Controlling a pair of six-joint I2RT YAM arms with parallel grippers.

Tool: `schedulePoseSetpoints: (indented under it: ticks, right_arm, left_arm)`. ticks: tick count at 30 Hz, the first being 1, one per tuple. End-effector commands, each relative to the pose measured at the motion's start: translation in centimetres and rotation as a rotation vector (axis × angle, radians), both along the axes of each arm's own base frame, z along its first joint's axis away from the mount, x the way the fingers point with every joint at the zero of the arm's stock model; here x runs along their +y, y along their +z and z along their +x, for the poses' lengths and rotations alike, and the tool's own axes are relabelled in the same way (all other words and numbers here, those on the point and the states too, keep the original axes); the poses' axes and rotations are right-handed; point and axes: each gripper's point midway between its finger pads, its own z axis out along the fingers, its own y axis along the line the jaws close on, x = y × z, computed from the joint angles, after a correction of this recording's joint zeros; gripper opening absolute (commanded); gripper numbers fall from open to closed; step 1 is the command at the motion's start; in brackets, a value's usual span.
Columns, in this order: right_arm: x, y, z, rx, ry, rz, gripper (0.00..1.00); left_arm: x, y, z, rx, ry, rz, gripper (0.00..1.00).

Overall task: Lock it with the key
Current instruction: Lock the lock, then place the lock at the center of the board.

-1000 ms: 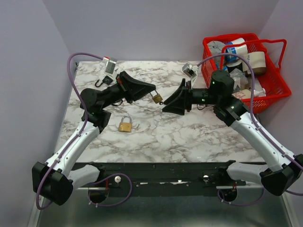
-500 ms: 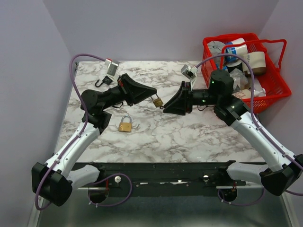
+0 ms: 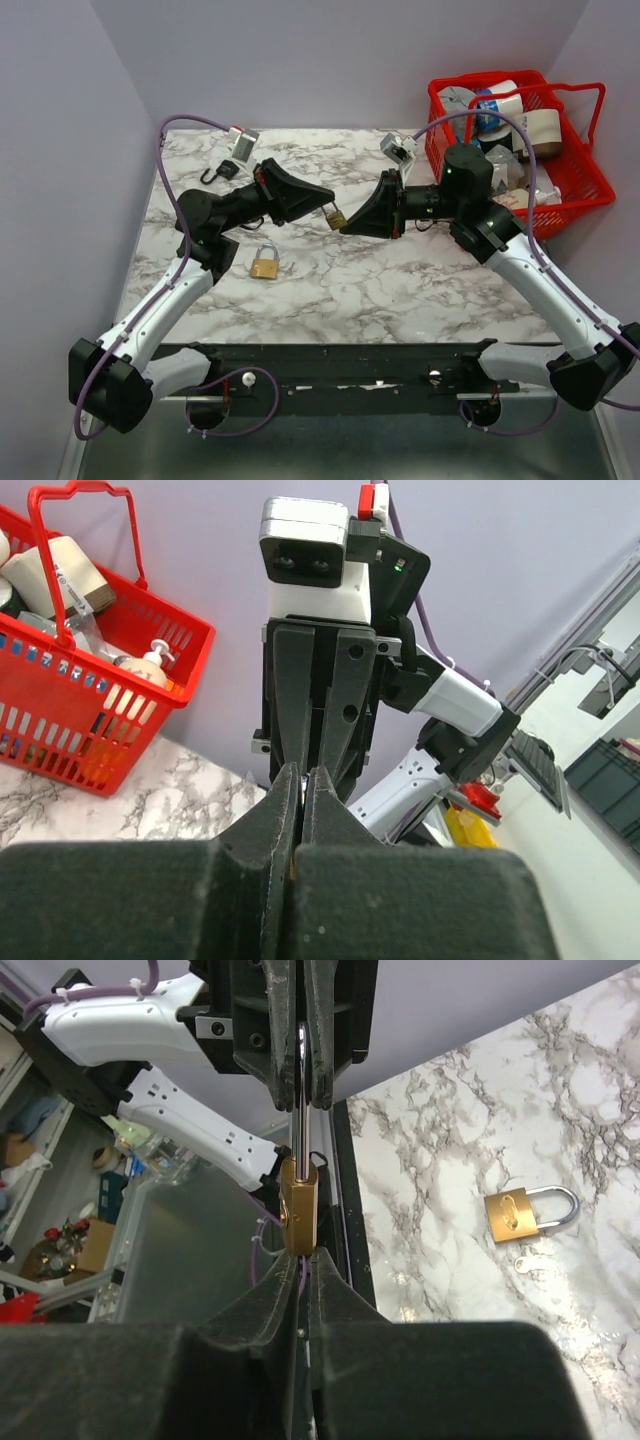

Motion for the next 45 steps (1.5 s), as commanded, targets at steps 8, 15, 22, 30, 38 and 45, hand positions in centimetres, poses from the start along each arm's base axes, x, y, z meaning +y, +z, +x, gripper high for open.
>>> schedulePoseSetpoints:
  ticks: [8, 15, 22, 30, 38, 45]
  right_arm:
    - [0.3, 1.3, -1.0, -0.007, 0.054, 0.049, 0.14]
    - [0.4, 1.2, -1.1, 0.004, 0.059, 0.055, 0.13]
    - [0.3, 1.2, -1.0, 0.005, 0.038, 0.061, 0.21]
    - [0.2, 1.2, -0.9, 0.002, 0.013, 0.07, 0.09]
    - [0.3, 1.4, -0.8, 0.02, 0.011, 0.084, 0.17]
    - [0.4, 1.7, -0.9, 0.017, 0.023, 0.1, 0.01]
  left_arm:
    - [-0.1, 0.5, 0.4, 0.014, 0.018, -0.042, 0.0]
    - [-0.1, 1.1, 0.6, 0.004, 0.018, -0.051, 0.0]
    - [0.3, 1.5, 0.9, 0.003, 0.04, -0.062, 0.0]
    - [0.5, 1.4, 1.1, 0.012, 0.046, -0.064, 0.0]
    - [0.7, 1.4, 1.9, 0.042, 0.074, -0.074, 0.0]
    - [0.7, 1.4, 2.6, 0.068, 0.093, -0.083, 0.0]
